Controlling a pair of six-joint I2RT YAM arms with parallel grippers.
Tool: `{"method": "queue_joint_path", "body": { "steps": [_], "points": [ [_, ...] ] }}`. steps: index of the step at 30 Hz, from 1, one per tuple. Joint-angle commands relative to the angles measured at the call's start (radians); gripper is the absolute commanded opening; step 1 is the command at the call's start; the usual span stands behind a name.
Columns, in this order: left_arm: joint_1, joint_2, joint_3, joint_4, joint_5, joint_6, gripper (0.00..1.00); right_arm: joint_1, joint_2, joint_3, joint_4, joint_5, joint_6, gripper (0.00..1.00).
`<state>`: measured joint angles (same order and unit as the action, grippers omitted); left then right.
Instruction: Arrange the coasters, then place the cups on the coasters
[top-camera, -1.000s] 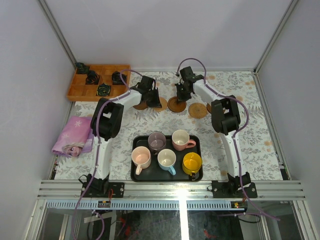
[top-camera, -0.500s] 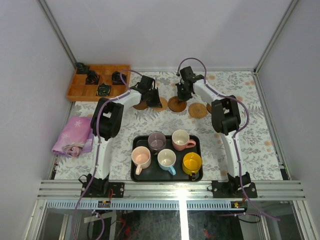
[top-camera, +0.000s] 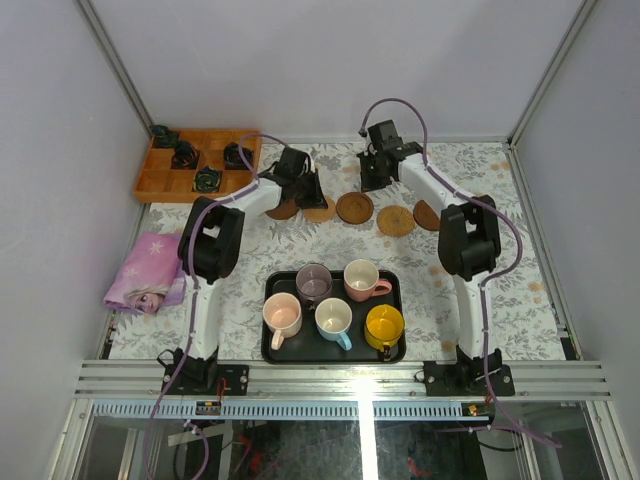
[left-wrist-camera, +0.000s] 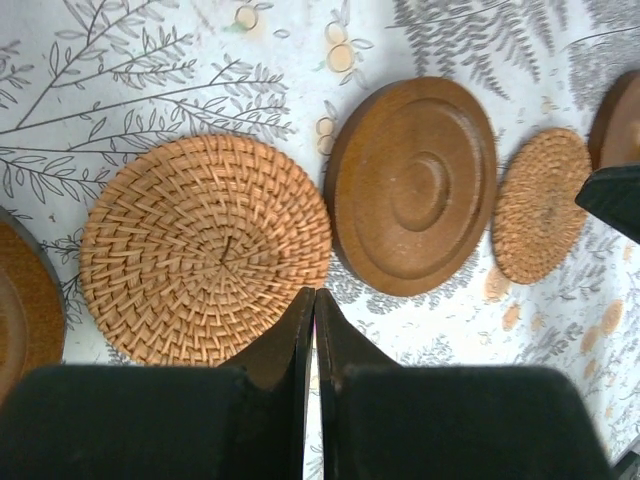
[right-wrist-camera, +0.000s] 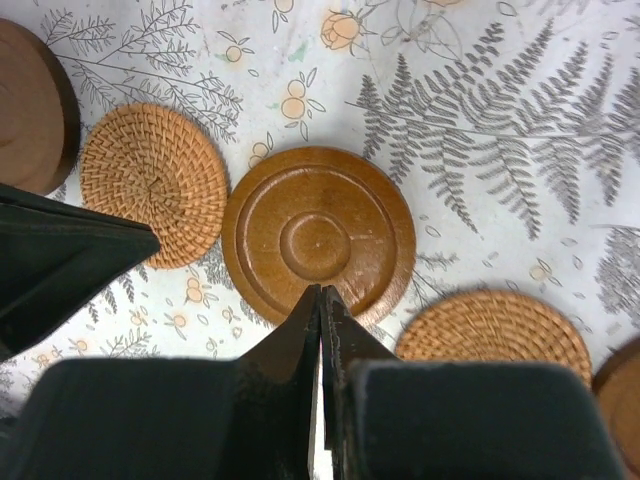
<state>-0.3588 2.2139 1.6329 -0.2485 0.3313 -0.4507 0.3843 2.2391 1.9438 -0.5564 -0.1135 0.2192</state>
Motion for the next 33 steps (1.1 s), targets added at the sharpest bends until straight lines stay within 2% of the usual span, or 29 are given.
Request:
{"method": "queue_joint_path", "body": {
  "steps": [1,7,14,21,33],
  "points": [
    [0.001,-0.110,-0.032,0.093,0.003,0.008,0.02,-0.001,-0.119,-0.068,0.019,0.092,0.008,0.00],
    [0.013,-0.213,-0.123,0.102,-0.040,0.007,0.03,-0.005,-0.208,-0.265,0.015,0.221,0.036,0.00],
    [0.075,-0.316,-0.286,0.159,-0.045,-0.049,0.03,-0.026,-0.264,-0.430,0.028,0.252,0.071,0.00],
    [0.115,-0.360,-0.369,0.165,-0.067,-0.058,0.03,-0.042,-0.219,-0.424,0.032,0.243,0.084,0.00],
    [0.130,-0.374,-0.393,0.152,-0.100,-0.048,0.03,-0.080,-0.065,-0.279,0.000,0.192,0.074,0.00]
  ]
}}
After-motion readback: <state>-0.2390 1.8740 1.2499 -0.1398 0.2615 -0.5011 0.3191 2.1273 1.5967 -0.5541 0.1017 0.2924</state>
